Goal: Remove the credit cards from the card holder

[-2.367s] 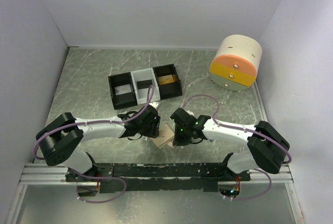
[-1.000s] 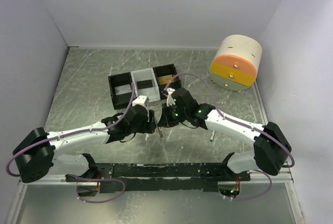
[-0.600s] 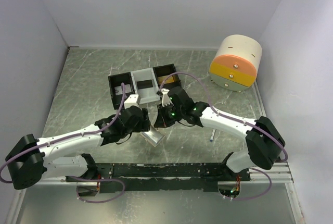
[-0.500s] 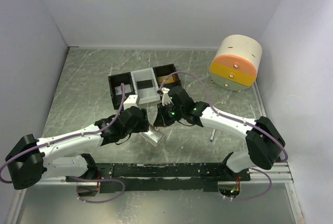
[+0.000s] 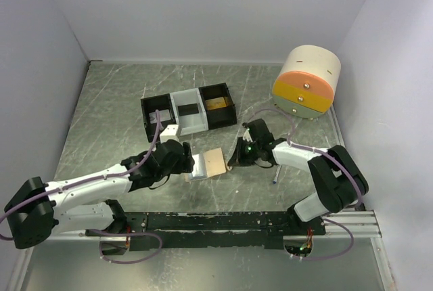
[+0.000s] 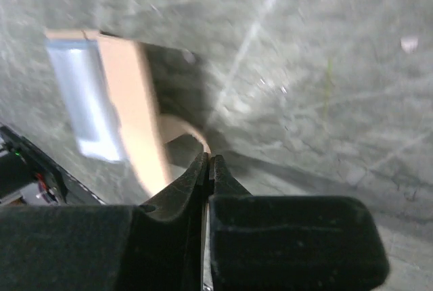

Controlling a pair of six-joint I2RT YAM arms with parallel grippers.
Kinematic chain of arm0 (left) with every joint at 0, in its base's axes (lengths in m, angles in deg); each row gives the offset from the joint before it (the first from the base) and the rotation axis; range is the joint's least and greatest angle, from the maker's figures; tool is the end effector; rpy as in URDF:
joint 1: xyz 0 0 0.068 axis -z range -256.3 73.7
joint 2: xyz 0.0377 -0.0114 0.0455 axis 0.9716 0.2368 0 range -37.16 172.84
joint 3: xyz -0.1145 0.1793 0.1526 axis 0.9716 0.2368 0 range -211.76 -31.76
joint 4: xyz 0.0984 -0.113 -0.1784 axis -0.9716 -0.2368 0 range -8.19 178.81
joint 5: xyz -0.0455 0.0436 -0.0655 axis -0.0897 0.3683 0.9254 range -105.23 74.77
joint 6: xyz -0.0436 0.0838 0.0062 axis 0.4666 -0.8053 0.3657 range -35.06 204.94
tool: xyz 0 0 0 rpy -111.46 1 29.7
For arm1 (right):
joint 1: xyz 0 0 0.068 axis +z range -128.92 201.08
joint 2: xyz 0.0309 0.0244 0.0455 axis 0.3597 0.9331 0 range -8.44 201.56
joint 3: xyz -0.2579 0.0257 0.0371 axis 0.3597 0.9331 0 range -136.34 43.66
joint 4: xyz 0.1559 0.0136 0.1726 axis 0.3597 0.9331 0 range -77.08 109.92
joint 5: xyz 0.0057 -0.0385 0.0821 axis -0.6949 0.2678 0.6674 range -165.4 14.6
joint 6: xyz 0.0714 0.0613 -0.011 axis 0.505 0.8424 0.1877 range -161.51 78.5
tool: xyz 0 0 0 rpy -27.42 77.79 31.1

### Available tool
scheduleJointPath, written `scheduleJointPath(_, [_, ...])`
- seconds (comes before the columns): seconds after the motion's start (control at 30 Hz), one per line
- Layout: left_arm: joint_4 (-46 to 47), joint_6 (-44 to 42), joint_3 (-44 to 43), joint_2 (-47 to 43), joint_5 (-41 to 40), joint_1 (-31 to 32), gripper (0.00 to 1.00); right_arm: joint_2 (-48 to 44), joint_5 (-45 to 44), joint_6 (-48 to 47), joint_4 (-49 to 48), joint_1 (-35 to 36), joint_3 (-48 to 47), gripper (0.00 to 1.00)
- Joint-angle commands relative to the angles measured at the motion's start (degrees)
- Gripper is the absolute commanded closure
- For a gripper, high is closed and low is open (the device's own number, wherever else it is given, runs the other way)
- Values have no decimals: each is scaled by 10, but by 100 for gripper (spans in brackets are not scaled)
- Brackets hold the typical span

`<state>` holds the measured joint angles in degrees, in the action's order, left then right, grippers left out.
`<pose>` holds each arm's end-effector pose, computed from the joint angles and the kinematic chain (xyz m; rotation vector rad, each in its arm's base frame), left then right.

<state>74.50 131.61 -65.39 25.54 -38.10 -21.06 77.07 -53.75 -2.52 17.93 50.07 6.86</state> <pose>0.1595 -0.1714 0.1813 -0.0282 2.3008 -0.4750 0.2275 0.1622 0.1200 0.0663 2.6805 0.9143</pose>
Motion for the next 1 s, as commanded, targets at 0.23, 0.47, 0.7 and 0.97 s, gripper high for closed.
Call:
scheduleJointPath(0.23, [120, -43, -8, 101, 88, 2, 24, -14, -24, 16, -2, 2, 56, 100])
scheduleJointPath(0.47, [143, -70, -51, 182, 140, -9, 33, -11, -36, 14, 2, 2, 62, 100])
scheduleJointPath(0.7, [169, -62, -41, 186, 183, -25, 41, -5, -51, 7, 12, 1, 55, 100])
scheduleJointPath(0.97, [182, -60, -35, 173, 195, -25, 47, 0, -47, 8, 5, 2, 61, 100])
